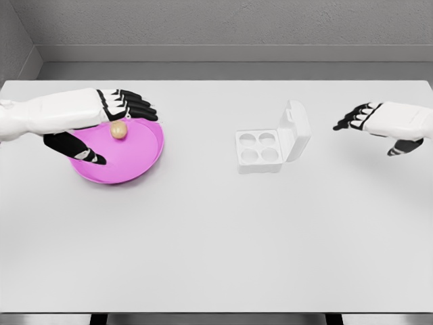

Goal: Pack egg into the box and close the box lid

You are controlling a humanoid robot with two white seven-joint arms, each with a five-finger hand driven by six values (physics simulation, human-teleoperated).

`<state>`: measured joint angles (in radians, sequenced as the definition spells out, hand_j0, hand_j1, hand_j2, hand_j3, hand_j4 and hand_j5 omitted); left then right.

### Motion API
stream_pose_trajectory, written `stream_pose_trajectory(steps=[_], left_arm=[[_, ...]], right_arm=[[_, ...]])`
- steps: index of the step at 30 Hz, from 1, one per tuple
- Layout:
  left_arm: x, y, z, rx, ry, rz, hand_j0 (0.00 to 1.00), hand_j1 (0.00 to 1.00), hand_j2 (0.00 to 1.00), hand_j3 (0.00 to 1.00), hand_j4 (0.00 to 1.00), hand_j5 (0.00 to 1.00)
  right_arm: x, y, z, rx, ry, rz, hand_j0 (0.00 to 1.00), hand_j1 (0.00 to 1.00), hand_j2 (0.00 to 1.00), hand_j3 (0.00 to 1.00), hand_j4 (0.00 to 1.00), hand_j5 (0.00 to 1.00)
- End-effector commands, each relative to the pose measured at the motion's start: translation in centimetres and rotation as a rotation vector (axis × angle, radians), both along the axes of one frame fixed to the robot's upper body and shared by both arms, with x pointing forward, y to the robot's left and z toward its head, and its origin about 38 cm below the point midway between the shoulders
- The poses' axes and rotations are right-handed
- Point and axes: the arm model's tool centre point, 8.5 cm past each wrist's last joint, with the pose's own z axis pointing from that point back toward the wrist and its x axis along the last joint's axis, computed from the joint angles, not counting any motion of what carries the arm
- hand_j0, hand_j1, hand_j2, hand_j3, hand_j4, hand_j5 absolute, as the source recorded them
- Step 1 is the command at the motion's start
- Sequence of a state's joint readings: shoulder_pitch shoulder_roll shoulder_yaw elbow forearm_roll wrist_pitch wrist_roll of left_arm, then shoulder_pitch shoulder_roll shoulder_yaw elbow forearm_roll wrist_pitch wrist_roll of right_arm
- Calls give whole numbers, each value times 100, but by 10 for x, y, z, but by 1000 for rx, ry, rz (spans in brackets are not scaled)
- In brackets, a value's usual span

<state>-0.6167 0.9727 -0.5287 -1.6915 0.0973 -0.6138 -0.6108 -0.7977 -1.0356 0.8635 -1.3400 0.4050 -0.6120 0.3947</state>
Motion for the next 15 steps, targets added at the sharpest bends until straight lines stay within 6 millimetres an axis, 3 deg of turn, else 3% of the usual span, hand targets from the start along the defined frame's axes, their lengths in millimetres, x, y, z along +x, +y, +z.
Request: stream_pose_trajectory(steps=[1,2,3,4,6,8,9,11,12,15], left_arm=[[0,11,2,30,0,29,100,100,100,100,100,100],[2,10,1,27,0,29,100,100,100,100,100,100],[21,17,-12,84,-21,89,100,100,100,100,100,100],[26,11,-21,112,-33,94,100,100,100,100,100,100],[26,10,-21,107,-30,91,100,100,100,100,100,100],[28,-6,-25,69,-29,64,100,100,100,100,100,100],[31,-2,-28,76,-25,80,100,100,100,100,100,100],[46,-5,-32,89,-39,107,100,100,100,100,100,100],[54,-4,-39,70,-15,128,100,100,100,100,100,100],[52,-12,-37,-34,49,89,100,100,100,100,100,100]], right_arm=[[-1,-2,-3,20,32,-14,100,100,100,100,100,100],[0,-3,0,24,29,-19,100,100,100,100,100,100],[1,-4,0,31,28,-24,100,100,100,100,100,100],[2,-7,0,30,27,-32,100,100,100,100,100,100],[4,-5,-3,29,31,-33,100,100,100,100,100,100],[7,3,-12,48,45,-24,100,100,100,100,100,100],[8,4,-14,49,48,-26,100,100,100,100,100,100],[12,-22,-21,47,62,-109,100,100,100,100,100,100],[13,-27,-20,46,61,-123,100,100,100,100,100,100],[14,-30,-20,46,60,-133,100,100,100,100,100,100]])
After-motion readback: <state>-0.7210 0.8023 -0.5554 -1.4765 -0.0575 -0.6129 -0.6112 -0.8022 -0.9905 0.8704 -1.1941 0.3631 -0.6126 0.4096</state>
